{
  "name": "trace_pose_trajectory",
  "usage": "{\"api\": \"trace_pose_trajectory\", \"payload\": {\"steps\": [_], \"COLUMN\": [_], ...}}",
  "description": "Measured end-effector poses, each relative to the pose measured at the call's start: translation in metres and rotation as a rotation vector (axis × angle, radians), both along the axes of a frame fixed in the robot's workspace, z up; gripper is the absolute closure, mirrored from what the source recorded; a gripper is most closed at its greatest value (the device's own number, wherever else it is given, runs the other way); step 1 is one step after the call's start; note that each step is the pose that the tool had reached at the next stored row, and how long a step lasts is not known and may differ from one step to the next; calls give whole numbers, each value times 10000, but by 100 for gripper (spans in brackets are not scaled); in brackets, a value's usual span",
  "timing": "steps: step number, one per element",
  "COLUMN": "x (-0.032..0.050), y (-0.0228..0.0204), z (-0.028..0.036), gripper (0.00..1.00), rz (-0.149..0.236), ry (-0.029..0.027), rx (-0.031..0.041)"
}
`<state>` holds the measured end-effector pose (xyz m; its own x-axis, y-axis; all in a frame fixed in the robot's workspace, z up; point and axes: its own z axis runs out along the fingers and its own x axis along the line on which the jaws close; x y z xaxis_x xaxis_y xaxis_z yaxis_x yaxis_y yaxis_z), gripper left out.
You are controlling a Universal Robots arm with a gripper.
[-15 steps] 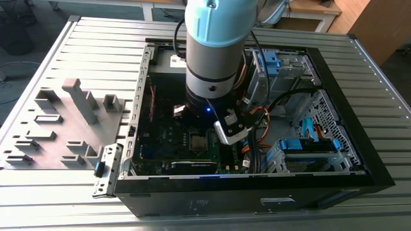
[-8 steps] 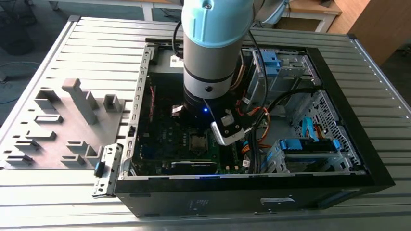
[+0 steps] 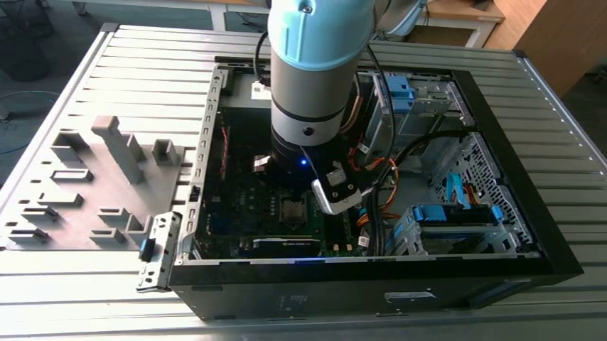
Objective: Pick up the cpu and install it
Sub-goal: 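Close the cpu cover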
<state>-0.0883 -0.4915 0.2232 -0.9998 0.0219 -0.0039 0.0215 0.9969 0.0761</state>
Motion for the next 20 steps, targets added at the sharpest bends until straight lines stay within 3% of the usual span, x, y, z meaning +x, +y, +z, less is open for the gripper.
{"api": "trace_pose_trajectory", "payload": {"steps": [20], "x": [1], "y": [0], "z": [-6], "gripper": [89], "rz": [3644], "ry": [0], "rx": [1]}}
